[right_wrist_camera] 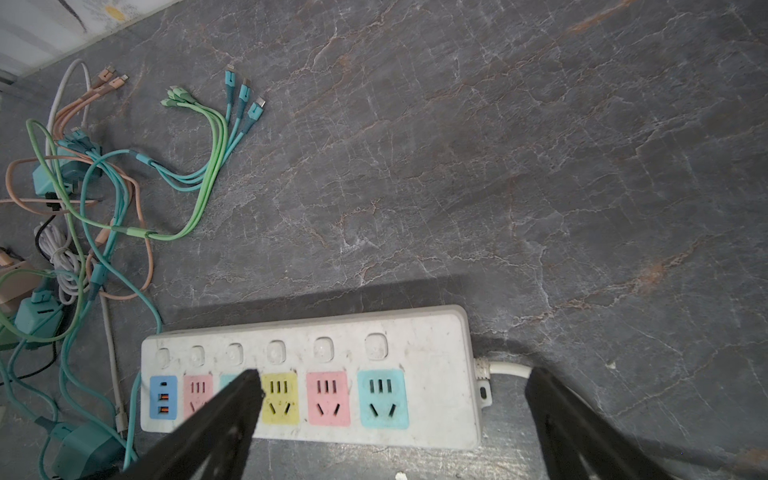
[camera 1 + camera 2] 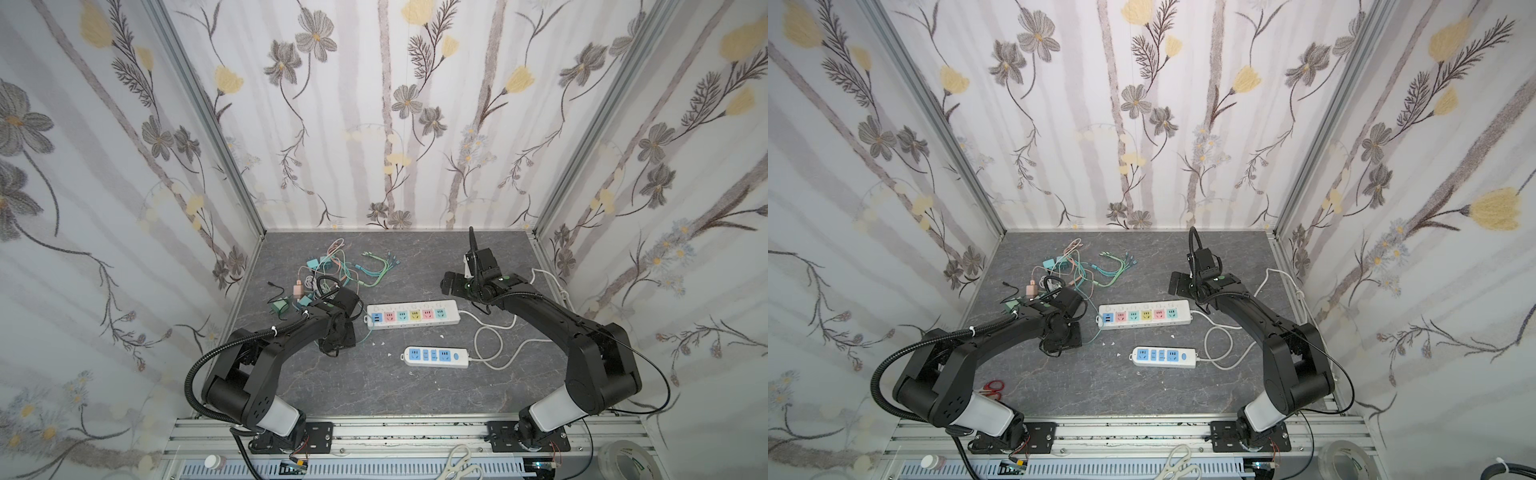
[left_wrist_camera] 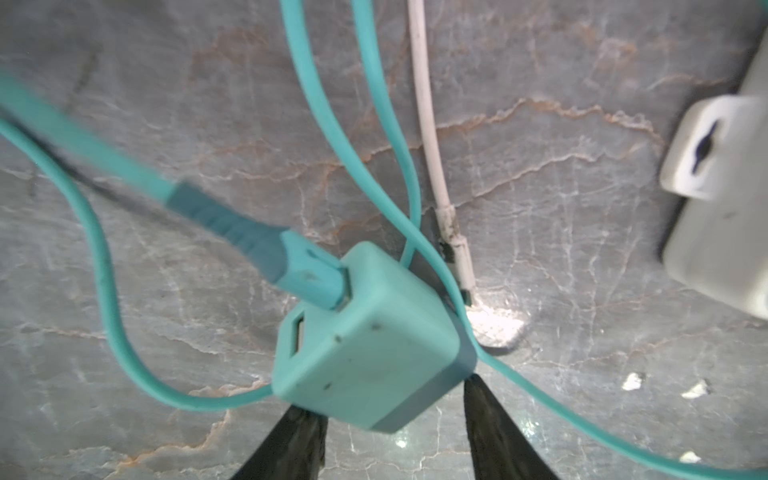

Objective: Insert the plug

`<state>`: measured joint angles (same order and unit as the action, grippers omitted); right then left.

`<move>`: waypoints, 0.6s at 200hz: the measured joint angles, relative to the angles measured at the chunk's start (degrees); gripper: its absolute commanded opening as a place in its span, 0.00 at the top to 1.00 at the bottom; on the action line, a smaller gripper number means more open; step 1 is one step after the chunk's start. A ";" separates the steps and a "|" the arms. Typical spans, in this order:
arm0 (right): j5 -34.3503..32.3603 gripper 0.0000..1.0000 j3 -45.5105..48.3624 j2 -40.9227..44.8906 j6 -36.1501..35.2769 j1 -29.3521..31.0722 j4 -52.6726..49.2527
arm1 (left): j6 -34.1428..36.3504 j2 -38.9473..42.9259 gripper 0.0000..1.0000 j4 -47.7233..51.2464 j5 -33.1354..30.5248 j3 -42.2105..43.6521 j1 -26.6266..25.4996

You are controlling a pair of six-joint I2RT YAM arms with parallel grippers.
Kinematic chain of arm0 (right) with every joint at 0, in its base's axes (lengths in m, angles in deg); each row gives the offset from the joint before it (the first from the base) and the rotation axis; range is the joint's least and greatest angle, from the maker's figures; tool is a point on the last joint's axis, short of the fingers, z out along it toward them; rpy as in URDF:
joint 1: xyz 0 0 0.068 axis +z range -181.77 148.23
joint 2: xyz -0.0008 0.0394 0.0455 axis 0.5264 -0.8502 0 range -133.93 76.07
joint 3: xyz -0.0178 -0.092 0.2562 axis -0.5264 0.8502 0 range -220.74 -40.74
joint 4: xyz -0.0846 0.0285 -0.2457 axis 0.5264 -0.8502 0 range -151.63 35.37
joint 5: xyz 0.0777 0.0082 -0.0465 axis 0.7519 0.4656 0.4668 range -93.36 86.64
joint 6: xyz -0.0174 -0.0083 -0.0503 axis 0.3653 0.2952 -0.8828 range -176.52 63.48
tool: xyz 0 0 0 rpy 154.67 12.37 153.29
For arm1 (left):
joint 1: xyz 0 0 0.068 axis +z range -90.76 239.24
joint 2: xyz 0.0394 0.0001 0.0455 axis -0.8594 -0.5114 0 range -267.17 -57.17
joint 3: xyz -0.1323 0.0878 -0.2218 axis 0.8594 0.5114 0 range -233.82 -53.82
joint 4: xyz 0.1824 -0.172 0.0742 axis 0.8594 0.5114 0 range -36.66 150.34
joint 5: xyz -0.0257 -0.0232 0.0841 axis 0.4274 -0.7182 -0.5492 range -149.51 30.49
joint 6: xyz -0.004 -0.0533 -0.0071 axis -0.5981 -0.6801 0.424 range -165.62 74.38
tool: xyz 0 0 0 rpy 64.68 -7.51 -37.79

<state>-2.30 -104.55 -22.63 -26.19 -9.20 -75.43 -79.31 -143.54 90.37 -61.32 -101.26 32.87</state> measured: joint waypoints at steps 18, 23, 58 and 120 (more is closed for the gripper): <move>0.00 0.01 0.00 -0.28 0.02 0.22 -0.07 | 0.04 1.36 0.37 0.02 -0.61 0.04 0.61; 0.00 0.01 0.00 -0.28 0.02 0.28 -0.07 | 0.04 1.75 0.35 0.02 -0.79 0.07 0.81; 0.00 0.01 0.00 -0.28 0.00 0.61 -0.02 | -0.68 2.84 0.23 0.09 -1.16 0.20 2.03; -0.04 0.01 0.00 -0.28 0.02 1.09 -0.04 | -7.82 2.84 0.29 -2.58 -2.54 0.68 2.21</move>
<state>-2.35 -104.55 -22.91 -26.17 -8.11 -75.47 -87.14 -140.70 87.79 -63.85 -100.58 35.08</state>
